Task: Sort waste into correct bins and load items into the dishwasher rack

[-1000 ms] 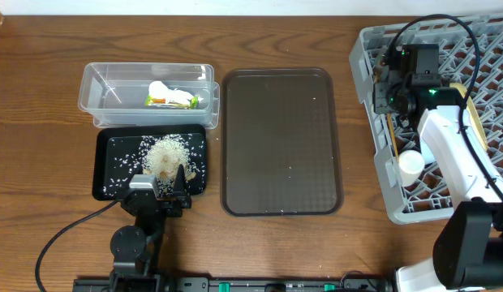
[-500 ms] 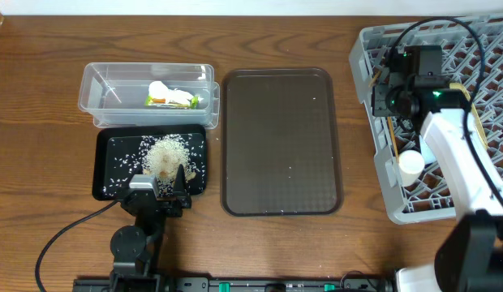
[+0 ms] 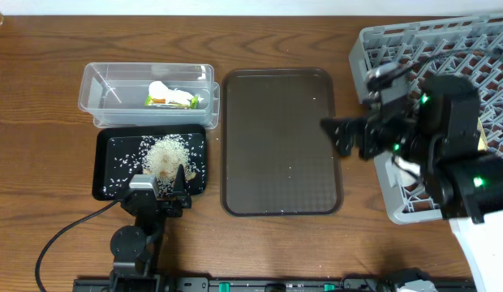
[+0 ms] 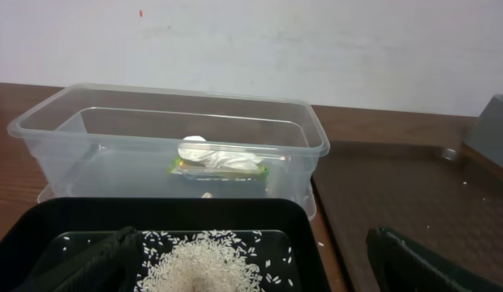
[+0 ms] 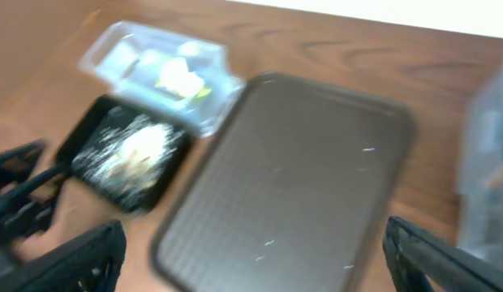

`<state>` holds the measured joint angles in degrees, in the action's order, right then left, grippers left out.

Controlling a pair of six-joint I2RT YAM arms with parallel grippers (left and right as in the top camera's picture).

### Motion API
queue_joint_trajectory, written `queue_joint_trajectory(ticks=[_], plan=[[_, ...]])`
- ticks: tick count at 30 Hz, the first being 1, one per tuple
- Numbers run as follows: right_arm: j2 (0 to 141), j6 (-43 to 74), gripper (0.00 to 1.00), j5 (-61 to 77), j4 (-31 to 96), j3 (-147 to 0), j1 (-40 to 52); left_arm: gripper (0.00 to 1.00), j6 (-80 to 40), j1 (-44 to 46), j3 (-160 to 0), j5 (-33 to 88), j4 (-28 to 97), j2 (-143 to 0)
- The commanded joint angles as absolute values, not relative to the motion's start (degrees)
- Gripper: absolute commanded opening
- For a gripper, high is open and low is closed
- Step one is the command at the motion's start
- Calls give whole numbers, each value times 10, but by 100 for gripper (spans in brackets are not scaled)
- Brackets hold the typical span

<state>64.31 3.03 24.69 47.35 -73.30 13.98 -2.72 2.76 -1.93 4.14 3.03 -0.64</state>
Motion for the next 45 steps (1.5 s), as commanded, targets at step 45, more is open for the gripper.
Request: queue_joint_trajectory(ticks=[45], plan=[[5,-63,99,114,69,-58,78,90,-22,25,-4,45,38,-6]])
